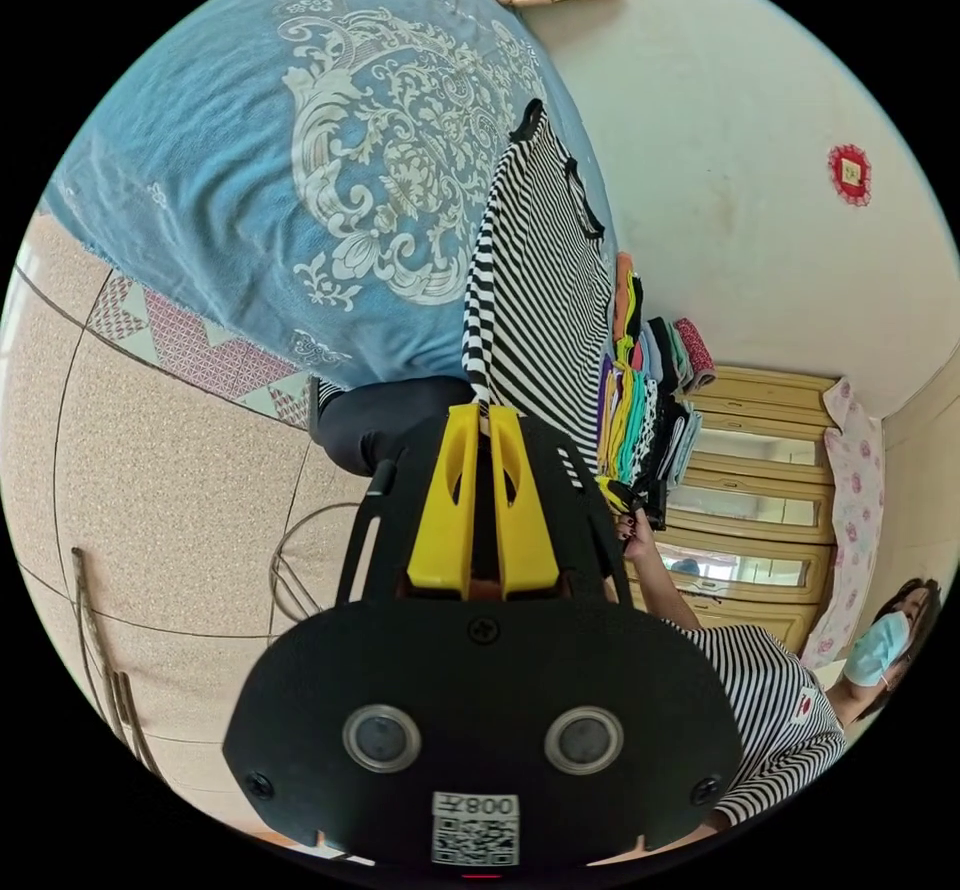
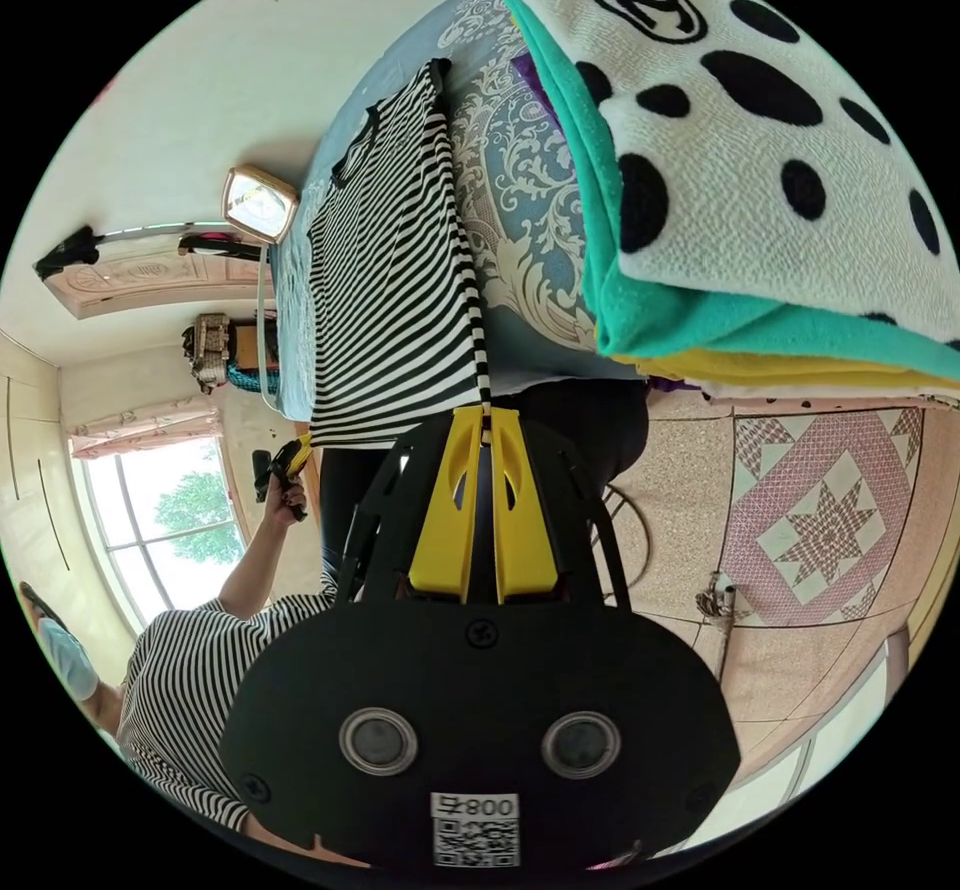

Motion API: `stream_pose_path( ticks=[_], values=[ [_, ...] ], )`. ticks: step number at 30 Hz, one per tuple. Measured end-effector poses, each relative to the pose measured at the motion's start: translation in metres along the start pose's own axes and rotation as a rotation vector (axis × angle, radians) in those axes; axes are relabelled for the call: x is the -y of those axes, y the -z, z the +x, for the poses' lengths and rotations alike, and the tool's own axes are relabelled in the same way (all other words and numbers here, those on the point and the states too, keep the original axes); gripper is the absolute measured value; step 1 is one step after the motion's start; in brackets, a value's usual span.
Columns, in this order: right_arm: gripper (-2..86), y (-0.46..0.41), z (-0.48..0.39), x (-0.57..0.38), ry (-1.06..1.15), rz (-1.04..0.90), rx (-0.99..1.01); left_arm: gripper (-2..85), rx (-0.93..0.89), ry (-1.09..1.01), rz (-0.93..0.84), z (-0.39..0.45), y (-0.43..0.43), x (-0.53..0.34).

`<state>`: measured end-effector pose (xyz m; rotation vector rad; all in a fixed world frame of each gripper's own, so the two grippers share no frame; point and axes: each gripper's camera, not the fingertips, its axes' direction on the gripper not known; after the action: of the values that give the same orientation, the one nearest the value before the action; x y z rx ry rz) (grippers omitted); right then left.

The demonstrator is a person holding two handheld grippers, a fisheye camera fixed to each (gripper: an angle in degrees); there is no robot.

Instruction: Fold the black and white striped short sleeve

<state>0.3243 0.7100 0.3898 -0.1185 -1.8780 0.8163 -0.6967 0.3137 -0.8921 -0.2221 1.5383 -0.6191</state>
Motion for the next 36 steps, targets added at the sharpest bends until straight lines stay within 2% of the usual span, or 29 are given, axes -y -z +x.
stream_pose_path(
  ticks=[11, 18, 22, 27, 32, 36],
  values=[
    [1.1, -0.018, 0.032, 0.01, -0.02, 0.001, 0.02, 2.5, -0.057, 0.041, 0.039, -0.05, 0.012, 0.04],
    [0.2, -0.021, 0.048, -0.005, -0.029, 0.027, -0.038, 2.7, -0.049, 0.099, 0.137, -0.092, 0.039, 0.051],
    [0.1, -0.015, 0.039, -0.009, 0.022, 0.084, -0.05, 2.7, -0.058, 0.061, 0.186, -0.091, 0.049, 0.073],
    [0.0, -0.03, -0.01, 0.05, 0.167, 0.121, -0.114, 2.1, -0.035, -0.082, 0.142, -0.051, 0.013, 0.166],
    [0.0, -0.084, -0.074, 0.159, 0.304, 0.138, -0.412, 0.9, 0.031, -0.238, 0.081, 0.0, -0.06, 0.271],
    [0.0, -0.131, -0.097, 0.223, 0.375, 0.138, -0.545, 0.4, 0.146, -0.32, 0.058, 0.02, -0.127, 0.349]
  ],
)
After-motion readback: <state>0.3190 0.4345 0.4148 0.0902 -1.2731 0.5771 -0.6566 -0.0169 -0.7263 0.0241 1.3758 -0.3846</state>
